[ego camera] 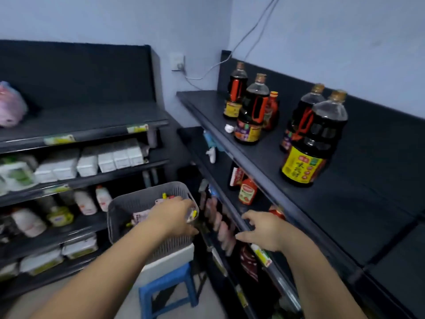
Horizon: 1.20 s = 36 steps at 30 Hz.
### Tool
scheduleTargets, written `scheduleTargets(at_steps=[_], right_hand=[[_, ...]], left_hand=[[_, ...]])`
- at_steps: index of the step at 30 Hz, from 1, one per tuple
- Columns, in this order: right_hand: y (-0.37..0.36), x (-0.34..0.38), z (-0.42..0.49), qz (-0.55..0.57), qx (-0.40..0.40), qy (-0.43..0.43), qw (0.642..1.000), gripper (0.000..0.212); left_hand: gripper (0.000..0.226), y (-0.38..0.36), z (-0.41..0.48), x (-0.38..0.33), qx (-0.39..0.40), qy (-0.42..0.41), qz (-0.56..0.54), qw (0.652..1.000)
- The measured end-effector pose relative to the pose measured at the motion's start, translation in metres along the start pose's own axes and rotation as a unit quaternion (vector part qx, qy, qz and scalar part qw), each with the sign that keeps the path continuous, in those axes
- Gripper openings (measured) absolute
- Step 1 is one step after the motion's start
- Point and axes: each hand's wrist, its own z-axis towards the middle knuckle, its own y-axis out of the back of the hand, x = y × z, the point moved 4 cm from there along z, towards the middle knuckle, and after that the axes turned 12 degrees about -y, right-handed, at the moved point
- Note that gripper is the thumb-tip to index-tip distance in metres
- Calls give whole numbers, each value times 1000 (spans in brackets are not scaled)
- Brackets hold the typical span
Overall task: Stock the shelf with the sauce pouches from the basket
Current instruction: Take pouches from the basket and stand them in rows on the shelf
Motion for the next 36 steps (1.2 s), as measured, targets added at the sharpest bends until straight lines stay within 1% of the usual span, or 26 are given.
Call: scheduleTargets(at_steps=[4,7,10,13,15,18,20,24,27,29,32,33,34,36], right_hand=[[-2,63,73,-32,12,90,995,64],[-8,106,123,-57,23,140,988,63],[-18,145,163,-86,35,171,981,63],[-35,180,195,-98,49,192,975,60],[-55,200,214,-104,80,197,972,62],[-82,224,242,-122,101,186,970,66],[-99,238,262,-136,100,165,972,67],[-134,260,293,-149,115,102,977,59],[-167,272,313,-139,143,61,978,53],[-192,283,324,-131,166,58,976,45],[-238,301,339,-141,242,53,959,21],[-253,305,342,-152,267,49,950,18],[-272,309,347,-166,288,43,942,24],[-309,313,364,-210,290,16,933,37]], left_hand=[[83,0,13,73,13,91,6,996],[87,-4,19,120,35,154,-11,987],[86,-9,18,160,38,203,-23,978],[87,-17,11,198,40,227,-49,972],[88,-28,8,225,49,240,-69,967],[85,-49,15,265,64,240,-125,960],[81,-64,28,293,75,217,-169,959],[77,-90,60,336,105,144,-186,966],[72,-119,83,360,128,115,-233,957],[69,-139,96,369,144,118,-286,940],[63,-175,112,375,163,157,-364,903],[60,-186,114,375,160,176,-385,892],[58,-200,116,377,156,198,-403,880],[59,-228,117,378,162,226,-411,868]])
